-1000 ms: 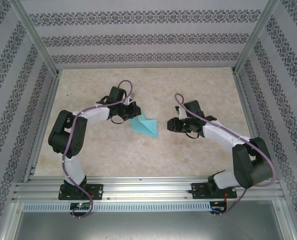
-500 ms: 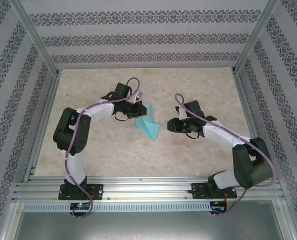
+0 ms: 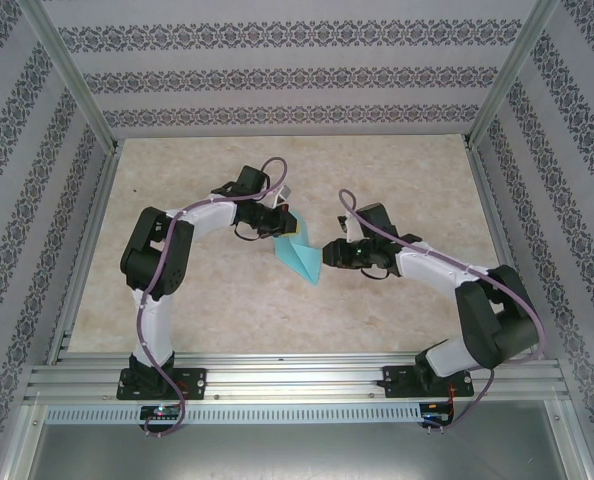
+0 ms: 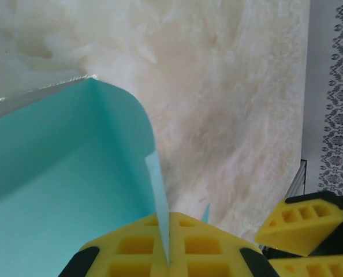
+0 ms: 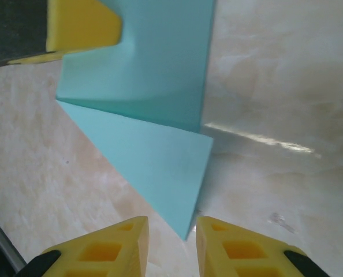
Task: Fold a paper plane with a square sheet of paper (fold left side to right side)
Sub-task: Fourth fold the wing at the center of the table.
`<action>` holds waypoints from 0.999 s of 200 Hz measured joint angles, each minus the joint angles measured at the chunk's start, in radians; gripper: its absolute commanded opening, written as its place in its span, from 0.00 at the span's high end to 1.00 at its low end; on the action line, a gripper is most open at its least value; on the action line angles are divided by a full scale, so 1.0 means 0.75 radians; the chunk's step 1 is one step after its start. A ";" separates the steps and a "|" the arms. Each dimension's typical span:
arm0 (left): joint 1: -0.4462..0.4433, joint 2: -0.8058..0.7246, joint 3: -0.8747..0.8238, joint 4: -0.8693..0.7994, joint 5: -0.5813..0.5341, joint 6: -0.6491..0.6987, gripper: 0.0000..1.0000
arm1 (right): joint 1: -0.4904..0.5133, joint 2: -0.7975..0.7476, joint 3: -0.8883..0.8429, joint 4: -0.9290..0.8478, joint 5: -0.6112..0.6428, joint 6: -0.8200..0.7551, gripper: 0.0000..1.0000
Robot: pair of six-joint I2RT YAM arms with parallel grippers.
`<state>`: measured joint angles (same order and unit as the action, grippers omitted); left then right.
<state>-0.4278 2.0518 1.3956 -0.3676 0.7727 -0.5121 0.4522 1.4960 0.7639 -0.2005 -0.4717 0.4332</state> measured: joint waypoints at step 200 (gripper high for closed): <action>0.023 -0.227 -0.408 0.183 -0.069 -0.241 0.30 | 0.049 0.291 0.140 0.055 0.000 -0.016 0.72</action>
<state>-0.4103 1.8816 1.0893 -0.2306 0.7208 -0.6926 0.4892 1.7142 0.8688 -0.1593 -0.4717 0.4213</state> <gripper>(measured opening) 0.734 0.276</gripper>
